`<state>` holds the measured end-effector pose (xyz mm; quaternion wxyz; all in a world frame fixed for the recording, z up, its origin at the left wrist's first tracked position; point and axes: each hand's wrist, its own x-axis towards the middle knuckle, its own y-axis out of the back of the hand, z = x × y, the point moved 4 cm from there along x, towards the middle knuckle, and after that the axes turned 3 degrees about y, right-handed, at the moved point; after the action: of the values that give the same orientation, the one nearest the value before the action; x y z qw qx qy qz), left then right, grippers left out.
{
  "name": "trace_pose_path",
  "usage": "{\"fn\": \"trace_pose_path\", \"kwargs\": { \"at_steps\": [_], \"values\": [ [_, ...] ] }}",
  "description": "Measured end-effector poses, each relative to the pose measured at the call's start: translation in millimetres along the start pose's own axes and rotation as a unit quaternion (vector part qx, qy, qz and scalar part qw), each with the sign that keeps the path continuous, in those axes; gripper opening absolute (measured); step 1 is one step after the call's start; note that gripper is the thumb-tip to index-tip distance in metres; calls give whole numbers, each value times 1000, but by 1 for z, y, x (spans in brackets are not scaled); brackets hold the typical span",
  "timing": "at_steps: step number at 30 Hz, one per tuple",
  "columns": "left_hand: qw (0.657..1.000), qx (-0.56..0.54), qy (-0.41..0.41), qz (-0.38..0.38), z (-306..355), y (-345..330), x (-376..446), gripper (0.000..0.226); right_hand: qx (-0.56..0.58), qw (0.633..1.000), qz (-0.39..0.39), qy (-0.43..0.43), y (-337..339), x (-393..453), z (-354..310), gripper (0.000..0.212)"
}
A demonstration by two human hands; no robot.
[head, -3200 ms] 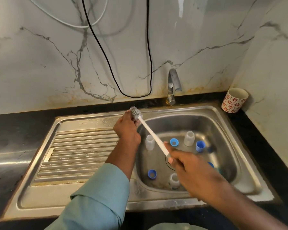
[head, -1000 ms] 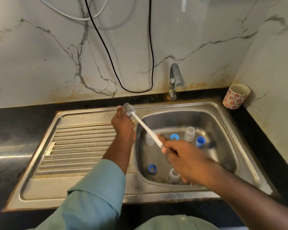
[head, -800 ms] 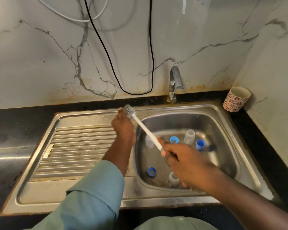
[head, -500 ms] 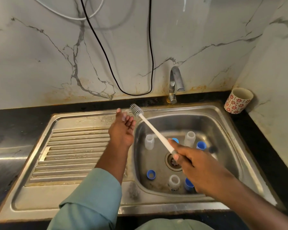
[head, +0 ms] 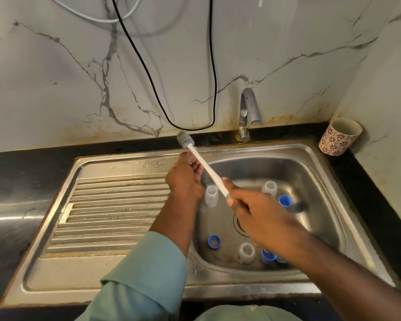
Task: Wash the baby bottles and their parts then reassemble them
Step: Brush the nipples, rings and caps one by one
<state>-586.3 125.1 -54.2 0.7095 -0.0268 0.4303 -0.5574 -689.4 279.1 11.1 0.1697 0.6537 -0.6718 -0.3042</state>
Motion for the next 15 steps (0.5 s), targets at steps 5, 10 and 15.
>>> {"fn": "trace_pose_path", "kwargs": {
  "at_steps": [5,10,15],
  "values": [
    [998,-43,-50,3,29,12,17,27,15,999,-26,-15,2,-24,2,42],
    [995,27,-99,-13,35,14,13,42,-2,1000,-3,-5,6,-21,5,41],
    [993,45,-56,-97,33,15,9,33,11,1000,-11,-18,7,-23,5,40]
  ]
}}
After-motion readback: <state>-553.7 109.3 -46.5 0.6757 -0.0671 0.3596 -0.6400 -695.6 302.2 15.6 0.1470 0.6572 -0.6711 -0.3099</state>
